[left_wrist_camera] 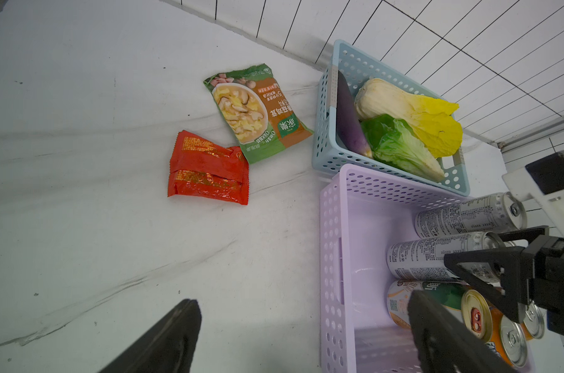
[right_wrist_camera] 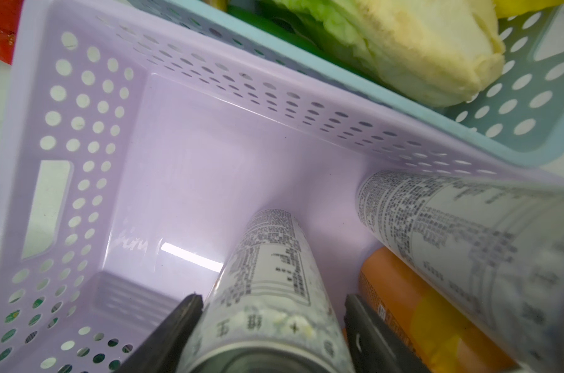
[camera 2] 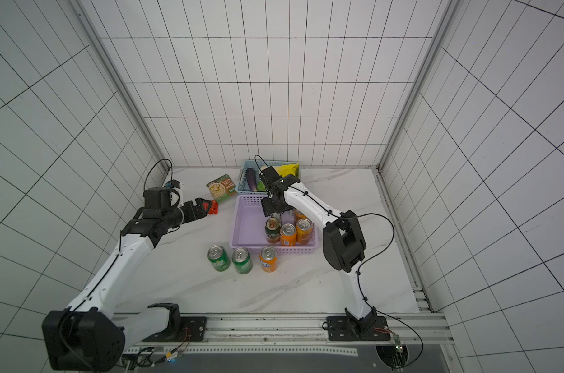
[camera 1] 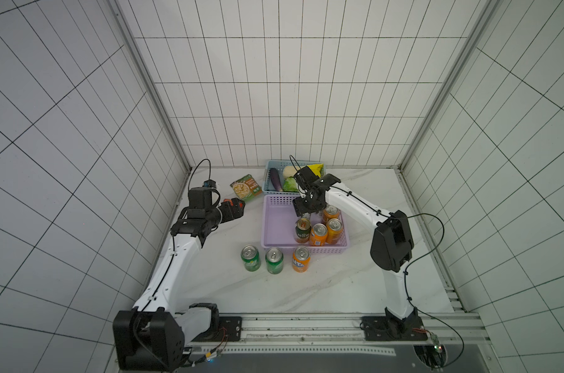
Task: Take out the drinks from the basket
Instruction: Pick up the drink from the basket.
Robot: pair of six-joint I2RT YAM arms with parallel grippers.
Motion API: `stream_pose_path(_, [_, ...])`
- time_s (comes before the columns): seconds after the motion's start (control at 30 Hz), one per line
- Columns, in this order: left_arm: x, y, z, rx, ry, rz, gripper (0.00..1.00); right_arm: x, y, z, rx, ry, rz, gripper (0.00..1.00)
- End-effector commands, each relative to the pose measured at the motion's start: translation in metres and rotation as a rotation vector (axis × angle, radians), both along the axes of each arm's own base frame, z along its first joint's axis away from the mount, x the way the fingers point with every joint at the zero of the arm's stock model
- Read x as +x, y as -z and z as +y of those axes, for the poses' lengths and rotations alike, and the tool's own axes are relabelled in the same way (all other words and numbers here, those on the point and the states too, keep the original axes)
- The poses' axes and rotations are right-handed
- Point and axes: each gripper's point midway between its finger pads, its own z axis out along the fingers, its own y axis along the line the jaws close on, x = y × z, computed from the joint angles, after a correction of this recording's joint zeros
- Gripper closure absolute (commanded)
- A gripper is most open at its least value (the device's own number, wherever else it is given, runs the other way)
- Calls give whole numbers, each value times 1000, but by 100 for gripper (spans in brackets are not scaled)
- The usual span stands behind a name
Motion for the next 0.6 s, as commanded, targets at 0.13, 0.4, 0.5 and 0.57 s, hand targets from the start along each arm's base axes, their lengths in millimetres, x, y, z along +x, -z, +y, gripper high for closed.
stream_pose_path(0.13, [2, -5, 2, -3, -5, -14, 2, -6, -15, -3, -8, 4, -16, 41])
stream_pose_path(0.4, [2, -5, 4, -2, -10, -15, 2, -2, -65, -5, 36, -6, -96, 52])
stream_pose_path(0.5, [2, -5, 4, -3, -10, -14, 2, -4, -84, -7, 56, -8, -122, 53])
stream_pose_path(0.57, [2, -5, 4, -3, -9, -13, 2, -7, -95, -10, 66, -10, -137, 53])
